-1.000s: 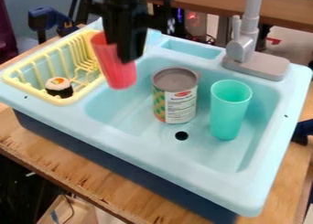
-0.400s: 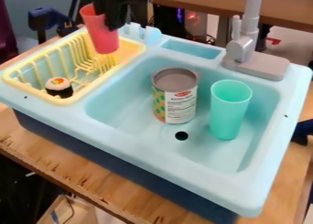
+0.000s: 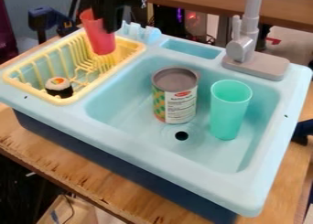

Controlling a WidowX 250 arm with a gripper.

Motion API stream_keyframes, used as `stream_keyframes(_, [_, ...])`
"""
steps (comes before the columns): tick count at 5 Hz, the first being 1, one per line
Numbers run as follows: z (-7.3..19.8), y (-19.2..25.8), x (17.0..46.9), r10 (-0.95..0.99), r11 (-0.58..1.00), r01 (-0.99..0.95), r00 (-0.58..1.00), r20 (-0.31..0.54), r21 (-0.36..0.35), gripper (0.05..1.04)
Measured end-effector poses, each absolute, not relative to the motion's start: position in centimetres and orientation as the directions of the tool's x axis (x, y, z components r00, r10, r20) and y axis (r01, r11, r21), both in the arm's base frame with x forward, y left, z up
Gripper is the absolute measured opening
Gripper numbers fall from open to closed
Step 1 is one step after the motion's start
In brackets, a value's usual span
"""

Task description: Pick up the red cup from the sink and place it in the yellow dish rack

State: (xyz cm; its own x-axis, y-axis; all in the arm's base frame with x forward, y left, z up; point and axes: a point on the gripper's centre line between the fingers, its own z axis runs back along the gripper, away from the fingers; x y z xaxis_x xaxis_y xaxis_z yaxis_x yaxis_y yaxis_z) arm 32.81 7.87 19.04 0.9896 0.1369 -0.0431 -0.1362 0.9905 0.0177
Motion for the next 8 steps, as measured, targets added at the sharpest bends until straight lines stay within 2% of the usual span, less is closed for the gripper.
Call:
stream_keyframes(1, [18.2, 8.3, 34.0, 0.108, 0.993, -0.109, 0.994, -0.026, -0.043, 0.094])
stream_keyframes(2, [17.0, 8.3, 34.7, 0.094, 0.993, -0.097, 0.994, -0.052, -0.063, 0.094])
stream_keyframes(4, [15.5, 8.6, 35.3, 0.093, 0.993, -0.098, 0.992, -0.090, -0.060, 0.094])
stream_keyframes(5, [15.3, 8.8, 35.4, 0.097, 0.994, -0.101, 0.992, -0.087, -0.048, 0.127])
stream_keyframes(6, [15.3, 8.7, 35.5, 0.094, 0.994, -0.098, 0.992, -0.084, -0.053, 0.327])
stream_keyframes(8, [17.2, 8.8, 36.1, 0.092, 0.994, -0.095, 0.994, -0.052, -0.054, 0.911])
